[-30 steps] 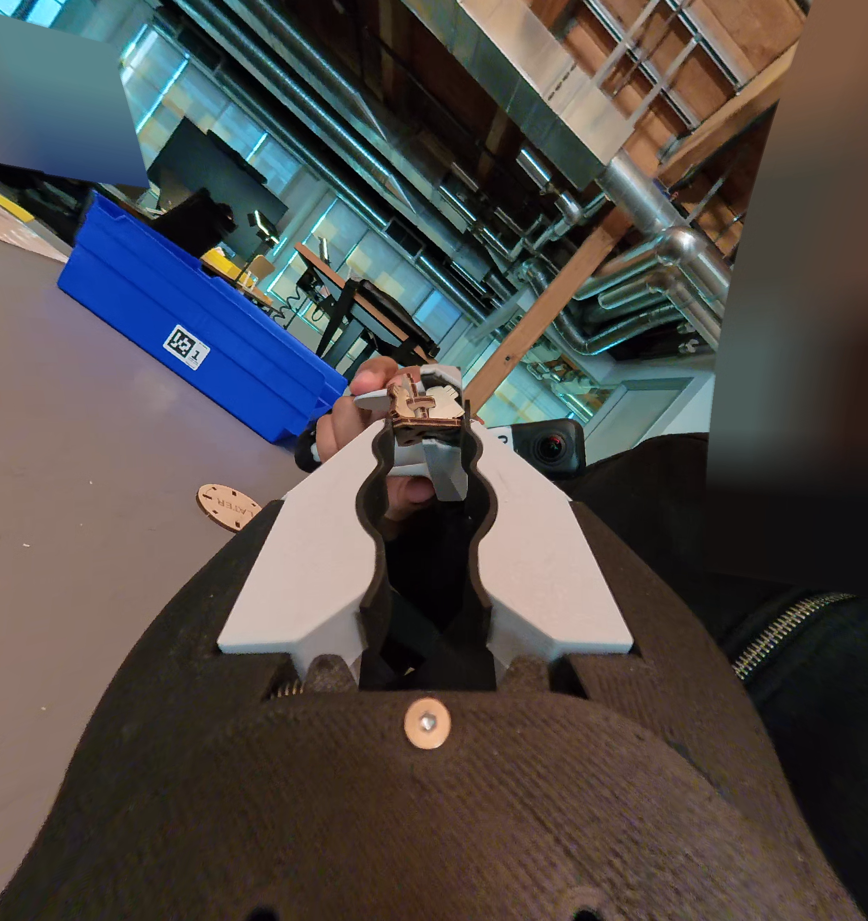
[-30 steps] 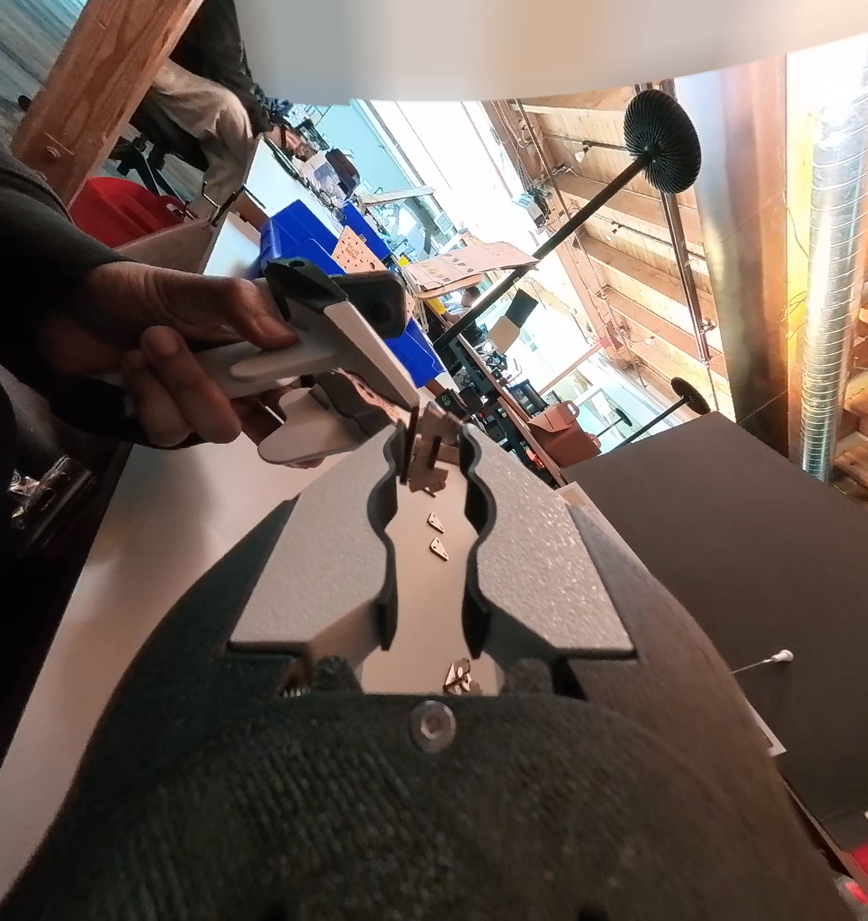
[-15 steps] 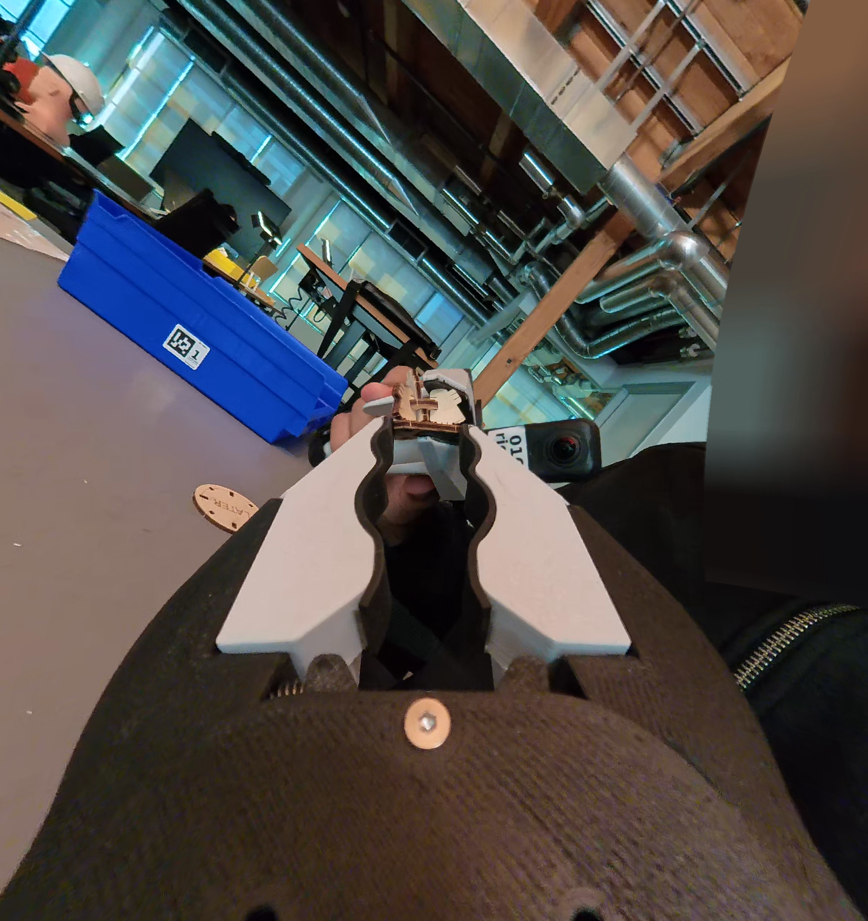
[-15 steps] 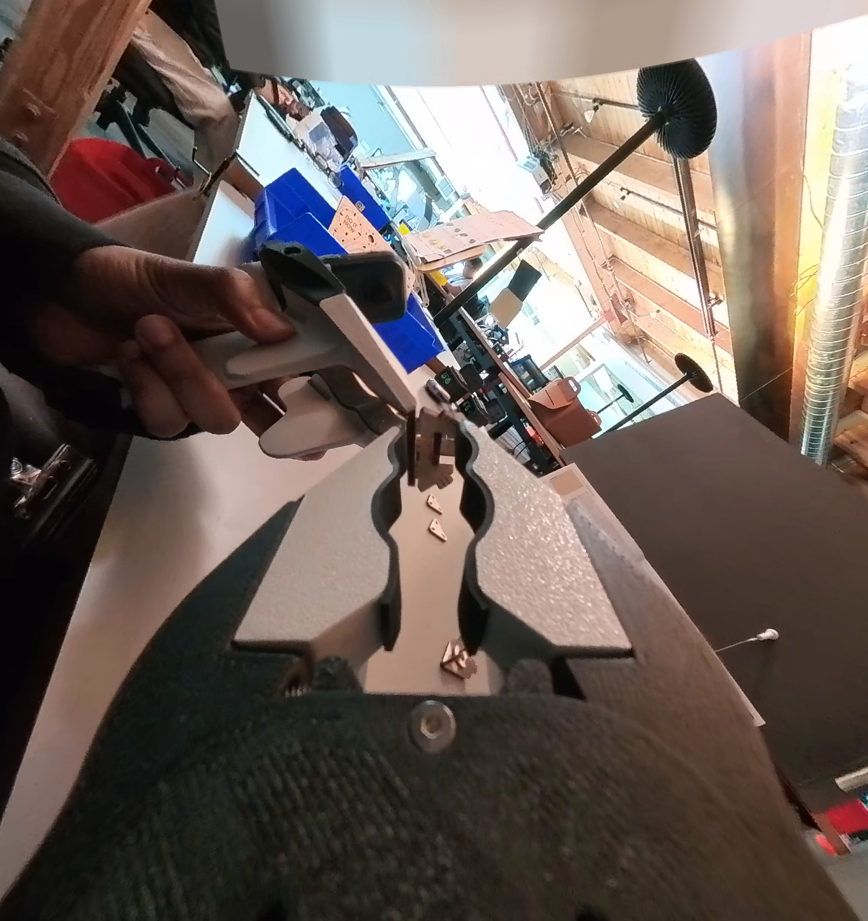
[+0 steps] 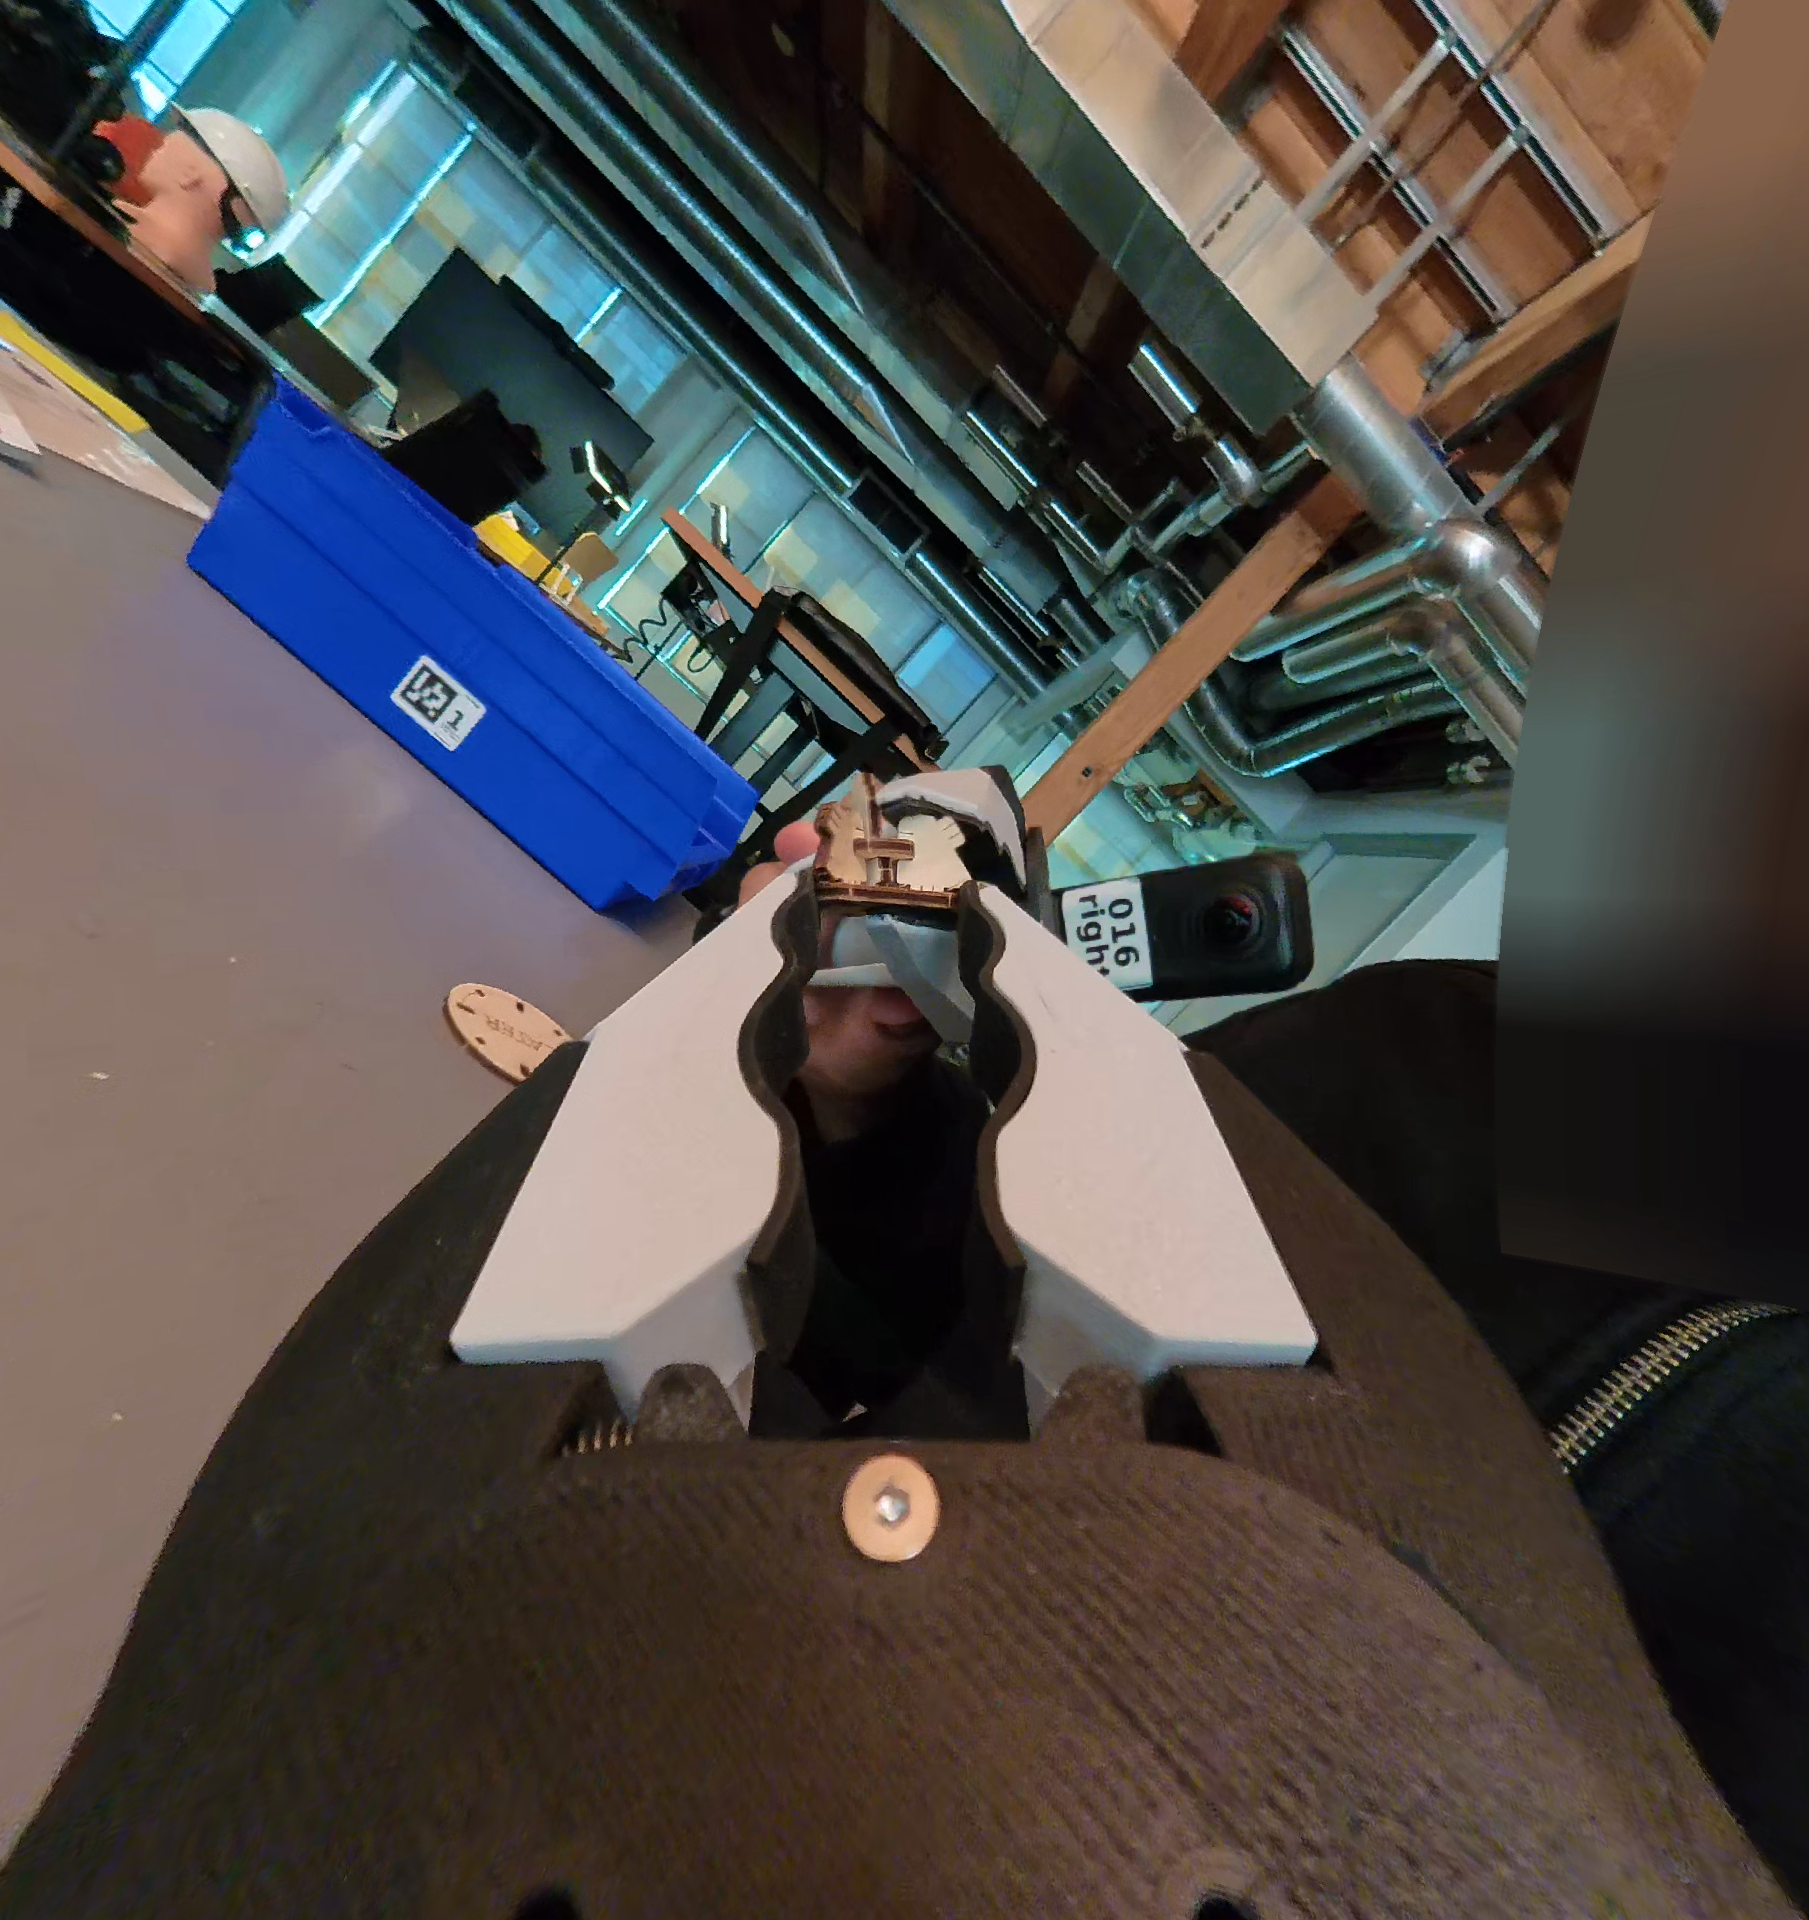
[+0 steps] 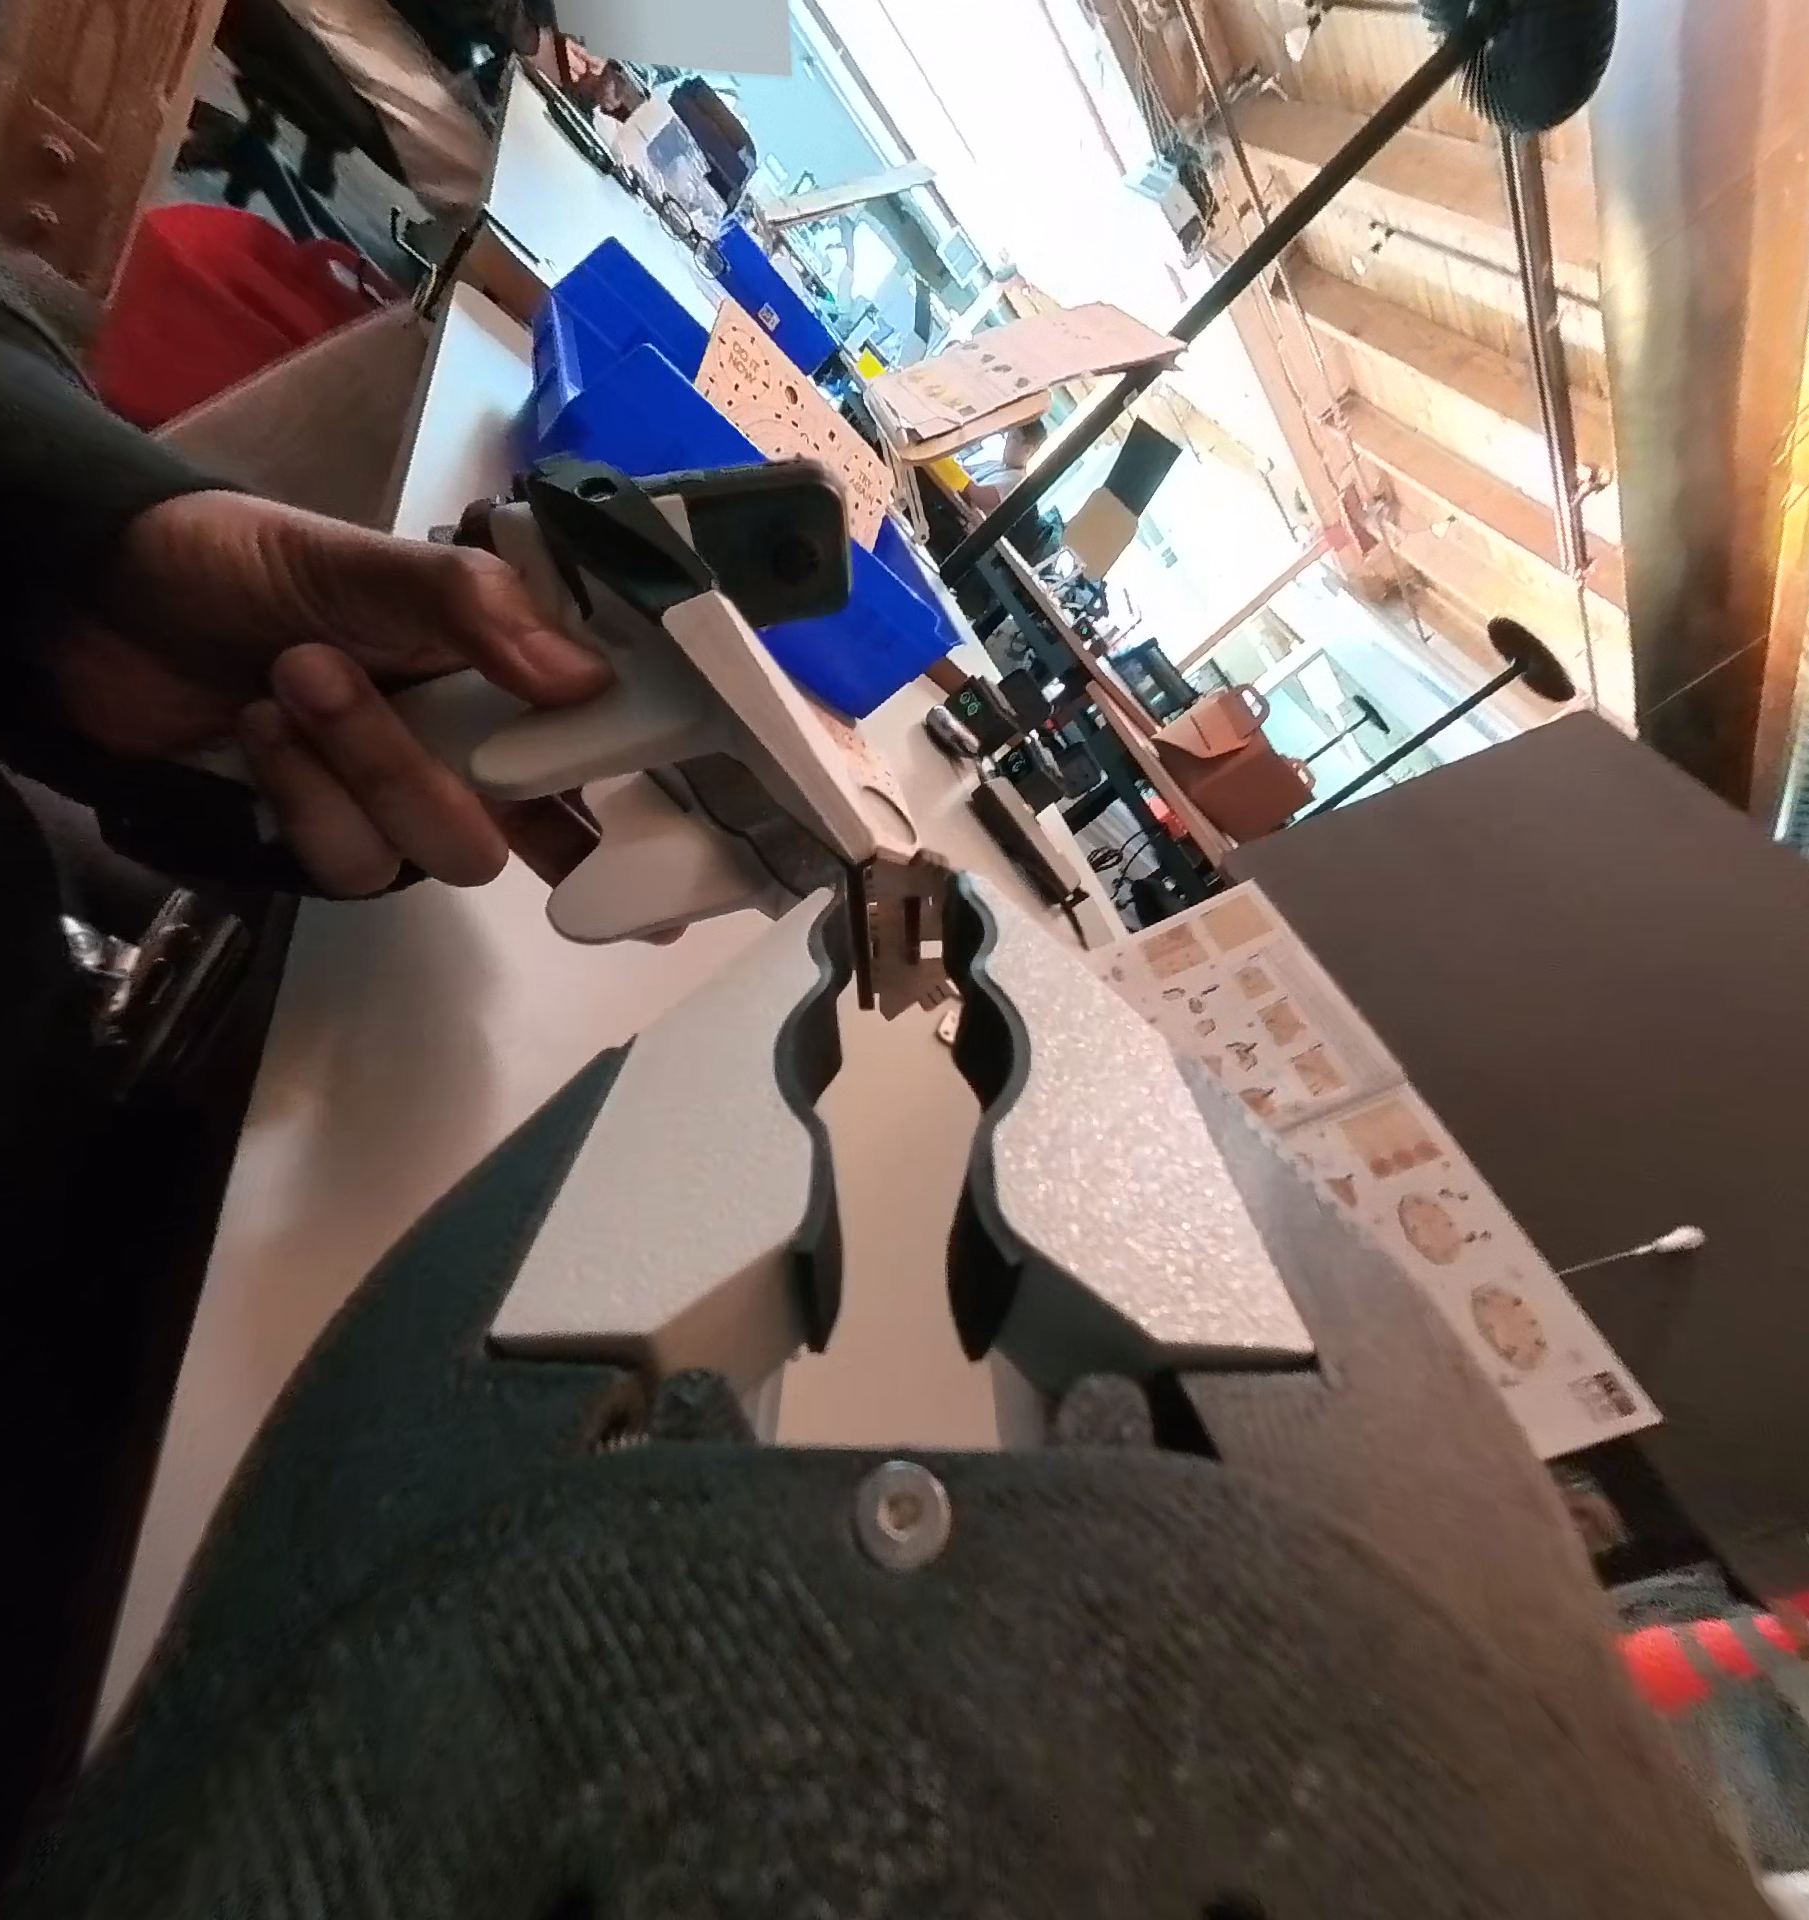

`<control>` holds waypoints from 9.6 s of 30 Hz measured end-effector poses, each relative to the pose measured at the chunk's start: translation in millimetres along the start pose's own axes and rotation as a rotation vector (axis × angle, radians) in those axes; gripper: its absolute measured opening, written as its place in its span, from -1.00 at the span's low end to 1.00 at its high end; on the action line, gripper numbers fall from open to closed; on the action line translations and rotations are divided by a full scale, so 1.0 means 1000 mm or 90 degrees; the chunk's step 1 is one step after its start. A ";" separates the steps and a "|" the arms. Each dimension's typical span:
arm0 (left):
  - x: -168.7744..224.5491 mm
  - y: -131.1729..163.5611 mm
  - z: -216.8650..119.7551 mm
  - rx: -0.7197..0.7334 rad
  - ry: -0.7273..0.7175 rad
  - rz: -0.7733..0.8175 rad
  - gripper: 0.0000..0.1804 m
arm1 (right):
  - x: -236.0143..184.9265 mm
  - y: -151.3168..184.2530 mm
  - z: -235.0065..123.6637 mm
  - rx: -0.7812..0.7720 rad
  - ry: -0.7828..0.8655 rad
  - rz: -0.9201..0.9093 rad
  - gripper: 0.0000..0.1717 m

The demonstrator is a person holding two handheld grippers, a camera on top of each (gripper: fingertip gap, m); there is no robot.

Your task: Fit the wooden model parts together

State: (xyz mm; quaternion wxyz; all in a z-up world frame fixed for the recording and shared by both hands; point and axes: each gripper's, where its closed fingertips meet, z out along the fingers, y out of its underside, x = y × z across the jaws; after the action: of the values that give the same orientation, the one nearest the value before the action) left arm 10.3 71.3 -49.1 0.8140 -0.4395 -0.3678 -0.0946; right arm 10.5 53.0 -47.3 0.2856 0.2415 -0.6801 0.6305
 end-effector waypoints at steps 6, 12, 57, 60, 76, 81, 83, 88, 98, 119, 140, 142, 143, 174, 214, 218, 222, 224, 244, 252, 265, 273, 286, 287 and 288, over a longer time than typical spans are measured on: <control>-0.019 -0.003 -0.007 0.006 -0.039 -0.049 -0.61 | -0.002 0.015 0.007 -0.023 -0.054 0.216 -0.81; -0.020 -0.007 -0.016 -0.013 -0.047 0.017 -0.50 | -0.006 0.022 0.012 0.016 -0.160 0.589 -0.81; -0.031 -0.003 -0.015 -0.047 -0.082 0.020 -1.00 | 0.005 0.045 -0.001 0.136 -0.273 0.994 -0.70; -0.030 0.001 -0.013 -0.062 -0.087 0.033 -1.00 | 0.003 0.045 -0.001 0.118 -0.268 0.957 -0.64; -0.031 0.010 -0.008 -0.099 -0.088 0.049 -0.99 | -0.010 0.041 -0.002 0.047 -0.245 0.775 -0.51; -0.030 0.012 -0.007 -0.106 -0.085 0.055 -0.99 | -0.013 0.040 -0.002 0.037 -0.251 0.763 -0.54; -0.030 0.013 -0.007 -0.109 -0.084 0.058 -0.99 | -0.014 0.040 -0.002 0.033 -0.251 0.758 -0.57; -0.029 0.013 -0.007 -0.111 -0.081 0.059 -0.99 | -0.015 0.040 -0.003 0.031 -0.252 0.756 -0.61; -0.029 0.015 -0.006 -0.119 -0.083 0.059 -1.00 | -0.017 0.040 -0.007 0.012 -0.241 0.681 -0.80; -0.075 0.031 -0.034 -0.279 -0.339 0.150 -0.87 | -0.053 0.098 0.008 -0.323 -0.089 -0.254 -0.79; -0.085 0.070 -0.038 -0.409 -0.388 0.162 -0.90 | -0.046 0.087 -0.031 -0.334 -0.125 0.130 -0.61; -0.084 0.071 -0.036 -0.410 -0.384 0.169 -0.87 | -0.043 0.092 -0.036 -0.353 -0.118 0.214 -0.72; -0.082 0.071 -0.035 -0.411 -0.379 0.173 -0.85 | -0.042 0.094 -0.036 -0.360 -0.116 0.258 -0.84; -0.096 0.077 -0.031 -0.473 -0.475 0.320 -0.97 | -0.055 0.101 -0.018 -0.365 -0.081 0.440 -1.00; -0.090 0.066 -0.042 -0.479 -0.441 0.304 -0.70 | -0.055 0.106 -0.016 -0.360 -0.121 0.508 -1.00; -0.083 0.065 -0.034 -0.460 -0.411 0.302 -0.59 | -0.056 0.104 -0.013 -0.347 -0.125 0.500 -1.00; -0.084 0.074 -0.033 -0.487 -0.412 0.317 -0.48 | -0.057 0.104 -0.011 -0.348 -0.130 0.489 -1.00; -0.089 0.077 -0.034 -0.499 -0.429 0.330 -0.48 | -0.057 0.104 -0.010 -0.348 -0.134 0.486 -1.00; -0.092 0.082 -0.035 -0.521 -0.430 0.319 -0.64 | -0.065 0.099 -0.009 -0.346 -0.177 0.443 -1.00; -0.092 0.082 -0.035 -0.520 -0.431 0.315 -0.64 | -0.051 0.091 -0.012 -0.313 -0.149 0.453 -1.00; -0.094 0.082 -0.036 -0.521 -0.438 0.315 -0.64 | -0.061 0.098 -0.013 -0.349 -0.174 0.426 -1.00; -0.095 0.081 -0.037 -0.520 -0.443 0.313 -0.64 | -0.068 0.100 -0.011 -0.354 -0.189 0.430 -1.00; -0.095 0.082 -0.038 -0.523 -0.444 0.317 -0.65 | -0.037 0.085 -0.004 -0.301 -0.122 0.399 -1.00; -0.095 0.082 -0.038 -0.523 -0.444 0.318 -0.65 | -0.035 0.083 -0.004 -0.289 -0.117 0.407 -1.00; -0.095 0.082 -0.038 -0.523 -0.444 0.318 -0.65 | -0.041 0.089 -0.004 -0.303 -0.130 0.416 -1.00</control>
State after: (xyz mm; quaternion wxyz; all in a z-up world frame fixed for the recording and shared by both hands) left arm 1.1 74.4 -179.7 0.4056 -0.7970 -0.4324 0.1153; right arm -20.4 63.5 -139.4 0.0495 0.0017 -0.8726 0.4860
